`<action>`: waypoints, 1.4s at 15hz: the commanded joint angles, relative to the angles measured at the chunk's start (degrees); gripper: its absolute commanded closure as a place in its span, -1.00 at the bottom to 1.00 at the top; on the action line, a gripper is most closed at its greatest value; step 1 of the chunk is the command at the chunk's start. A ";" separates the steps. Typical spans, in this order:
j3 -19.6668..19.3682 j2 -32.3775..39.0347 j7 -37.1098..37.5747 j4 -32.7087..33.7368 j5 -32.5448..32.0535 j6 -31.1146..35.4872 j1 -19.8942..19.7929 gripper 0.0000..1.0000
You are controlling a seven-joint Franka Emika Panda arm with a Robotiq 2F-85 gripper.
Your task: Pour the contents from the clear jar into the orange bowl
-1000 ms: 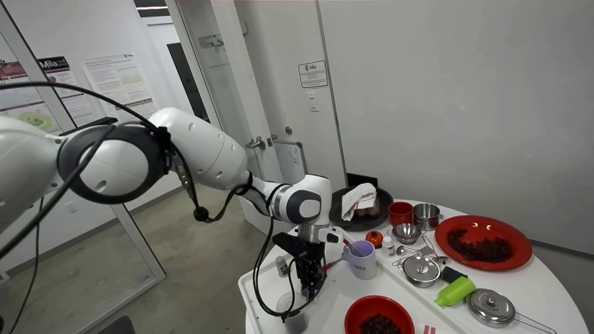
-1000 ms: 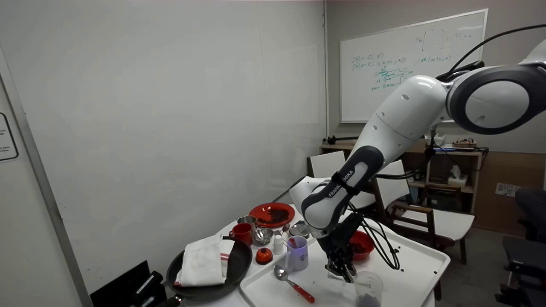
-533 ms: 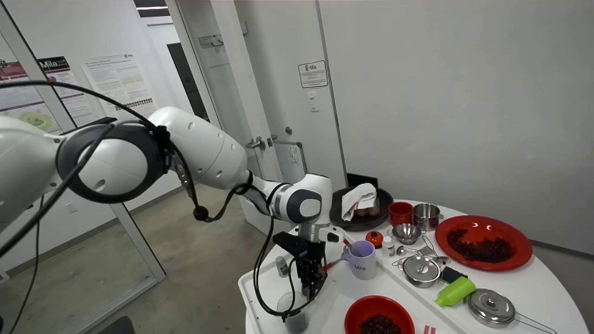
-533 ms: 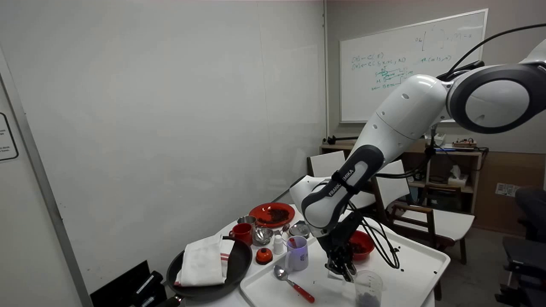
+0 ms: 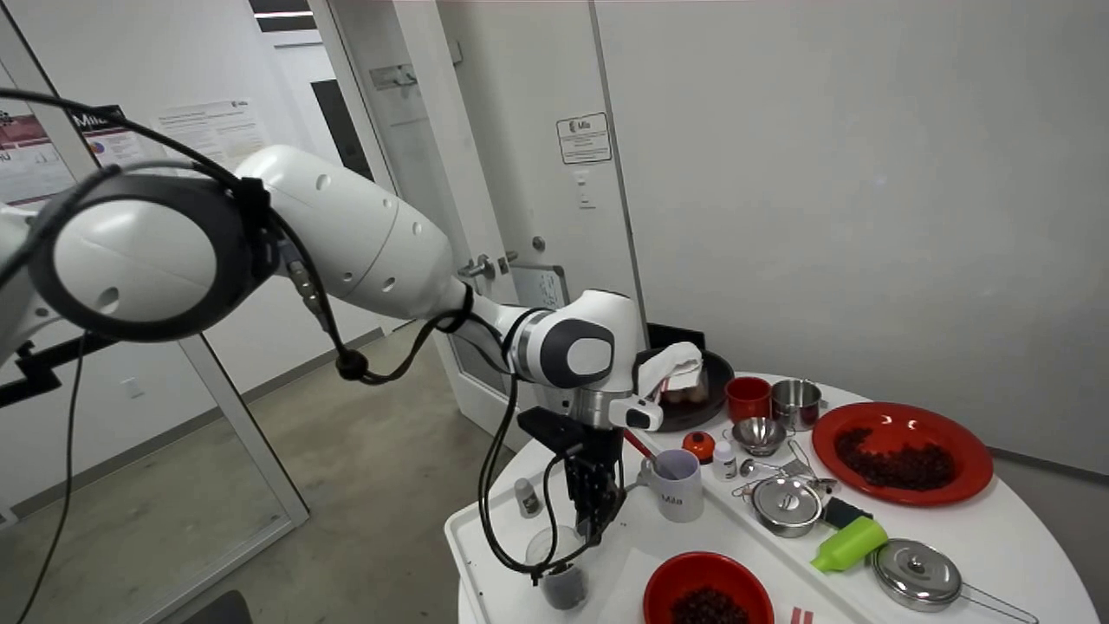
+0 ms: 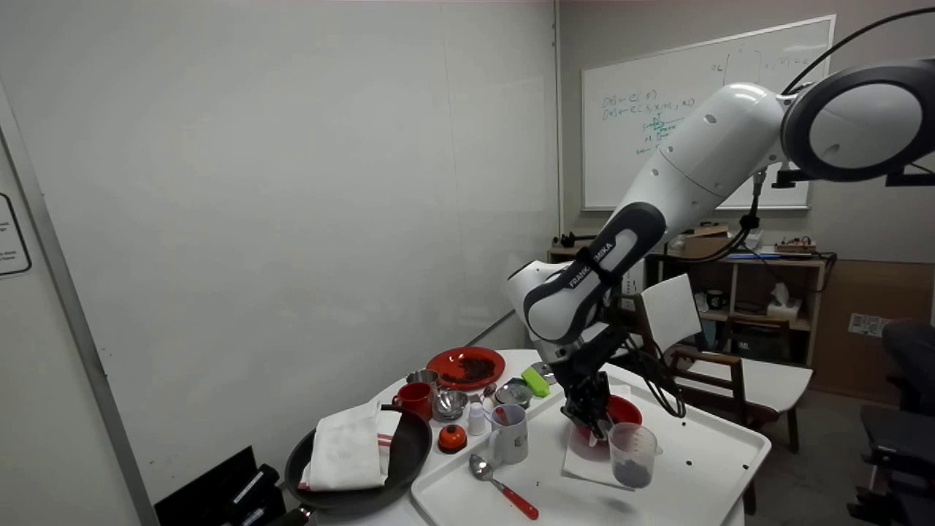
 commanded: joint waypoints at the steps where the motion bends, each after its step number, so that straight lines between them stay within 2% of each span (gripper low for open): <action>1: 1.18 -7.07 -2.31 -6.33 2.51 -1.57 -1.82 0.78; 8: -0.66 -13.03 2.98 -9.06 6.92 -0.57 -4.11 0.77; 12: -3.21 -13.82 5.92 -7.78 6.22 -1.57 -5.05 0.76; 17: -5.18 -13.43 16.96 -7.06 10.66 -0.92 -6.23 0.76; 21: -6.39 -13.43 25.63 -8.00 14.36 3.44 -5.66 0.77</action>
